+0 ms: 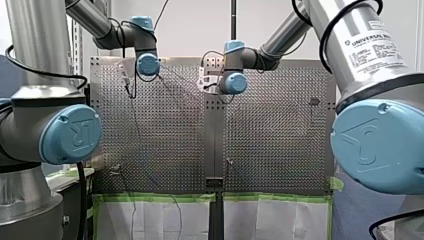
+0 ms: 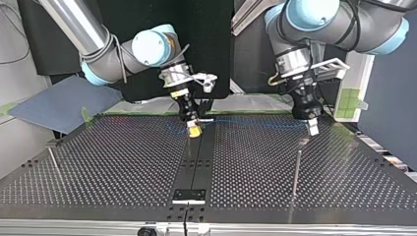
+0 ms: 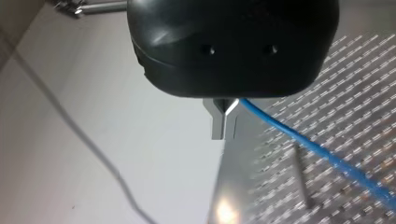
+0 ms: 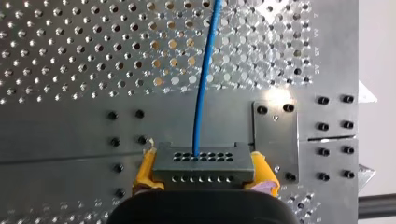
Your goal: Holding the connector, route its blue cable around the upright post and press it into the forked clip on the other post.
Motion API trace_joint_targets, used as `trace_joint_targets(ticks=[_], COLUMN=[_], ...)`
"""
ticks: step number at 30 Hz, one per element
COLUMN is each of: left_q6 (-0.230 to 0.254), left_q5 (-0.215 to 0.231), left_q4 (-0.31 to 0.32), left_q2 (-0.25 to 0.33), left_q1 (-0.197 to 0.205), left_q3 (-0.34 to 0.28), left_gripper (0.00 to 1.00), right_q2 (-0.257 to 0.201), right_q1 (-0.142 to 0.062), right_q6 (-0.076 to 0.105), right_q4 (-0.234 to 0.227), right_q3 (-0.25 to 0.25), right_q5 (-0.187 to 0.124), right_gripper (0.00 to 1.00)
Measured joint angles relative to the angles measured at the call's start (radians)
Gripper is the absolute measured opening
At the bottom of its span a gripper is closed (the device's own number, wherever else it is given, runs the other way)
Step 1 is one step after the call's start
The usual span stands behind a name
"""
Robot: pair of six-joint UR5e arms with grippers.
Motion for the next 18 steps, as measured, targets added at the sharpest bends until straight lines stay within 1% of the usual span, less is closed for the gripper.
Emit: trace_joint_targets(ticks=[4, 8, 13, 18], left_q6=[-0.002, -0.005, -0.017, -0.036], left_q5=[0.001, 0.017, 0.050, 0.091], left_q4=[-0.033, -0.061, -0.099, -0.143], left_q2=[0.003, -0.003, -0.032, -0.075], left_q1=[0.033, 0.061, 0.099, 0.139], left_q3=[0.032, 0.061, 0.099, 0.143], left_gripper=[0.00, 0.00, 0.00, 0.00], right_q2=[0.007, 0.008, 0.008, 0.009], right_q1=[0.001, 0.001, 0.002, 0.003], right_q6=[0.000, 0.000, 0.002, 0.002], right_q4=[0.017, 0.030, 0.034, 0.029], right_q3=[-0.037, -0.074, -0.126, -0.165], right_q5=[-0.013, -0.018, -0.035, -0.039], right_gripper=[0.00, 0.00, 0.00, 0.00])
